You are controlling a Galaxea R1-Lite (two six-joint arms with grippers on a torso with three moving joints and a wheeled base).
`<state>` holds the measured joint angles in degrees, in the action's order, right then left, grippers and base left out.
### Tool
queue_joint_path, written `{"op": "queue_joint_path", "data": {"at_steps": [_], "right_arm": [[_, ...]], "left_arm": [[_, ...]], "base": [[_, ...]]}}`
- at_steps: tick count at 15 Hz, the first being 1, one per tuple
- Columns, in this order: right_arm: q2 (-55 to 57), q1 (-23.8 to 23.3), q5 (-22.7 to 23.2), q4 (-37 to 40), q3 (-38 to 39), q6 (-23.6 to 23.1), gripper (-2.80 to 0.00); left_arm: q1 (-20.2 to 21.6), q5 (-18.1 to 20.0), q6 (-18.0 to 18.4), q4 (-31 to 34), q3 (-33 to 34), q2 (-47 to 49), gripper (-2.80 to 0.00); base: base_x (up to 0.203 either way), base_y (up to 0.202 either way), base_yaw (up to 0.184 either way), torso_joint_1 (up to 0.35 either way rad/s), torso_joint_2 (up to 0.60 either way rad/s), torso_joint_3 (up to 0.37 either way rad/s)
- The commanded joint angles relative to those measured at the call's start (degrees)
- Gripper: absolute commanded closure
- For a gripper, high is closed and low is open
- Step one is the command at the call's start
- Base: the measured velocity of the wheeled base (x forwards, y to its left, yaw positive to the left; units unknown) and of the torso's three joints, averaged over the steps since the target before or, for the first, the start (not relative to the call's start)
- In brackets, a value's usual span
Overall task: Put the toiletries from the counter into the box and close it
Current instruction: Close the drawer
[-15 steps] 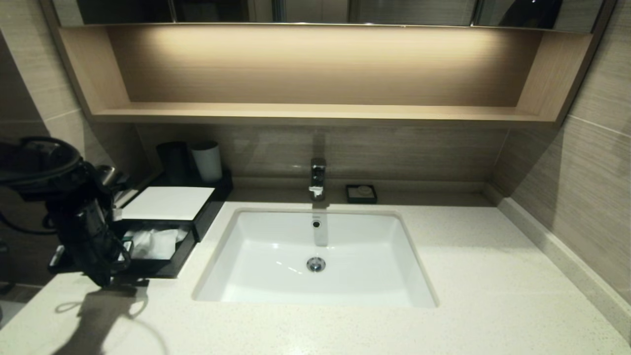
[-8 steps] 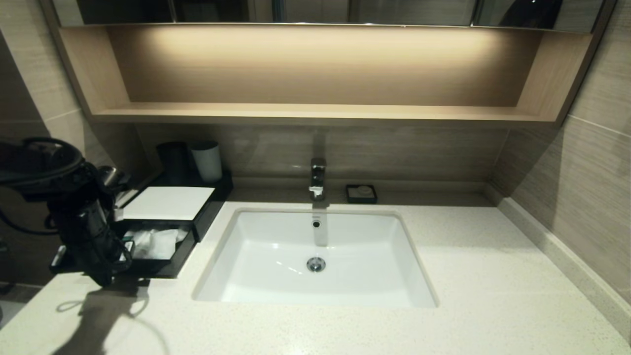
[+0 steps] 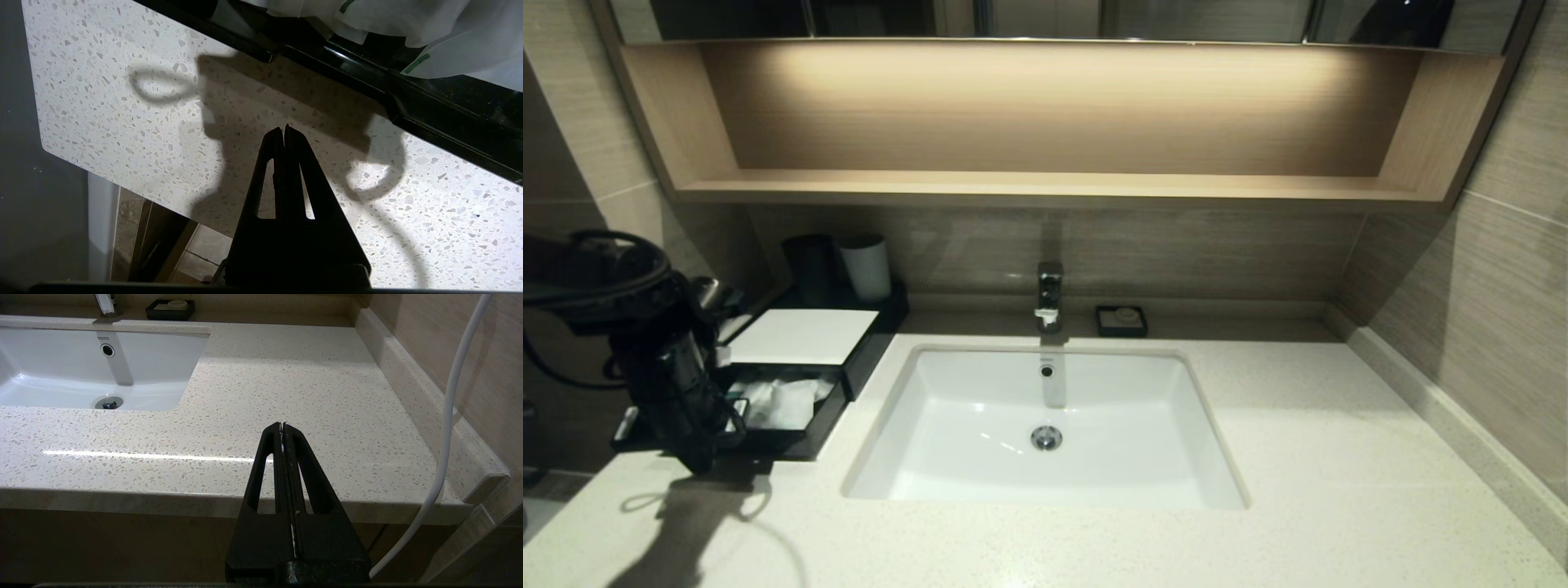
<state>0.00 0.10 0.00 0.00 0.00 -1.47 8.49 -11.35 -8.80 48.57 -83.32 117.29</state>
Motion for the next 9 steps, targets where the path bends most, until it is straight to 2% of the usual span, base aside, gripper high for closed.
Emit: {"op": "queue_joint_path", "data": {"at_steps": [1,9], "right_arm": [[-0.1,0.0,0.0,0.0,0.1,0.0,0.0],[-0.1,0.0,0.0,0.0,0.1,0.0,0.0]], "left_arm": [[0.0,0.0,-0.1,0.0,-0.1,0.4,0.0],[-0.4,0.1,-1.0,-1.5,-0.4,0.5,0.0]], "base": [[0.0,0.0,0.0,0.0,0.0,0.0],[0.0,0.0,0.0,0.0,0.0,0.0]]}}
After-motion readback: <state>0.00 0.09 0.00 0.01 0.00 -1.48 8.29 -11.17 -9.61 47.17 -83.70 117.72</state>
